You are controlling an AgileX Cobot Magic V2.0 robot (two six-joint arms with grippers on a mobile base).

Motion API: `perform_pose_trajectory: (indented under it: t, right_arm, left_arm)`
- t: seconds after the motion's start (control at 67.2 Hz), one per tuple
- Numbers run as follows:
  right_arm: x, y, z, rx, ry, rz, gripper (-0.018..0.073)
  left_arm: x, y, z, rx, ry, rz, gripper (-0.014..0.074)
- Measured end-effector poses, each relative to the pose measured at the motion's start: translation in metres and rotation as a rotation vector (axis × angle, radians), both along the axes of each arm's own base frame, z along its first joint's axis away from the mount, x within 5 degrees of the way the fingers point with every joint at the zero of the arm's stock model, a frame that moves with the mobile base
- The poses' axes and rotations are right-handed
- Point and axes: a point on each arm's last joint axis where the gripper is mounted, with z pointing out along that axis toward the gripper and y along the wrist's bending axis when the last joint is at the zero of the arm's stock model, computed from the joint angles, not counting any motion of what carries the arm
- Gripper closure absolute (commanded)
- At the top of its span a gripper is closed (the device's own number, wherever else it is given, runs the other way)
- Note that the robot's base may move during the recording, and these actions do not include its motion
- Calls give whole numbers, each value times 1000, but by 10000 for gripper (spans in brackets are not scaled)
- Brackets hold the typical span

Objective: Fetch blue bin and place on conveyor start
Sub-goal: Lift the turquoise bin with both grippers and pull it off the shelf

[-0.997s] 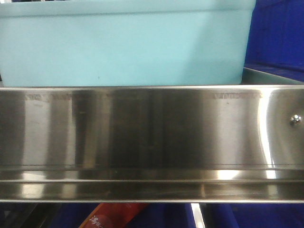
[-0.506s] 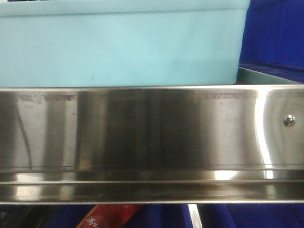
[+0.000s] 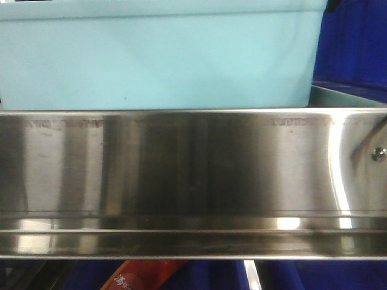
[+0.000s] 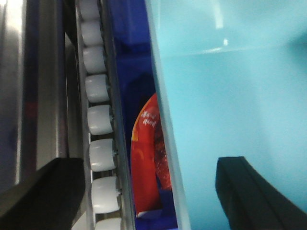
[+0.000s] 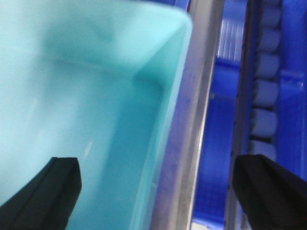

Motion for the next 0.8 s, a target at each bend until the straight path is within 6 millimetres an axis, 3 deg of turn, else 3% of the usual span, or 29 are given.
perform_pose_trajectory:
  t: [0.179,0.313,0.417,0.536,0.595,0.804]
  right_arm:
    - [9,4,-18,-3,49,-2,92]
    - [11,5,-21,-3,58,-2,326]
    - [11,5,-21,-3,58,-2,549]
    - [12,6,-22,4,62,-10,721]
    - [12,6,-24,7,68,-14,715]
    - [13,6,-23,16,67,-21,712]
  left_arm:
    - [12,-3,-19,-3,56,1,143]
    - [15,-4,-24,-6,69,1,165]
    - [15,-5,-25,-10,68,-1,301]
    - [16,-5,-27,-10,77,-1,553]
    - [17,-6,-29,-19,91,0,700]
    - [17,-7,-28,-34,98,5,708]
